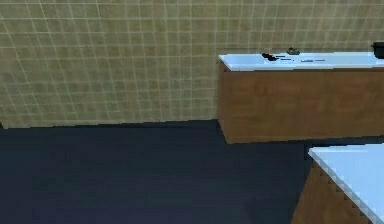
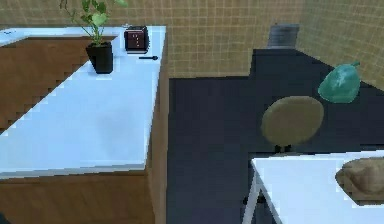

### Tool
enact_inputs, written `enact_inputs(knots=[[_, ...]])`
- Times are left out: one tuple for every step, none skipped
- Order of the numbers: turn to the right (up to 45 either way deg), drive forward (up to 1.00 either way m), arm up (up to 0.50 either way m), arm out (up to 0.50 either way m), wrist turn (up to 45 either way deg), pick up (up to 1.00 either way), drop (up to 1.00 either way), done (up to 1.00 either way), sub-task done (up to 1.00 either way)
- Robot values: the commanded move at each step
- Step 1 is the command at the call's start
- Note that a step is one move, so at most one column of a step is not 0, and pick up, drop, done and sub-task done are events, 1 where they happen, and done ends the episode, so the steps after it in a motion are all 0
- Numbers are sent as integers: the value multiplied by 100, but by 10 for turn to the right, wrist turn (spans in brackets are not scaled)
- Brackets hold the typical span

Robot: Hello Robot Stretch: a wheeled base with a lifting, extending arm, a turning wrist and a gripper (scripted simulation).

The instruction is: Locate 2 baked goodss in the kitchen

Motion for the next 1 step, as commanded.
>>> enact_inputs(knots=[[0, 90, 0, 0, 0, 0, 0, 0, 0]])
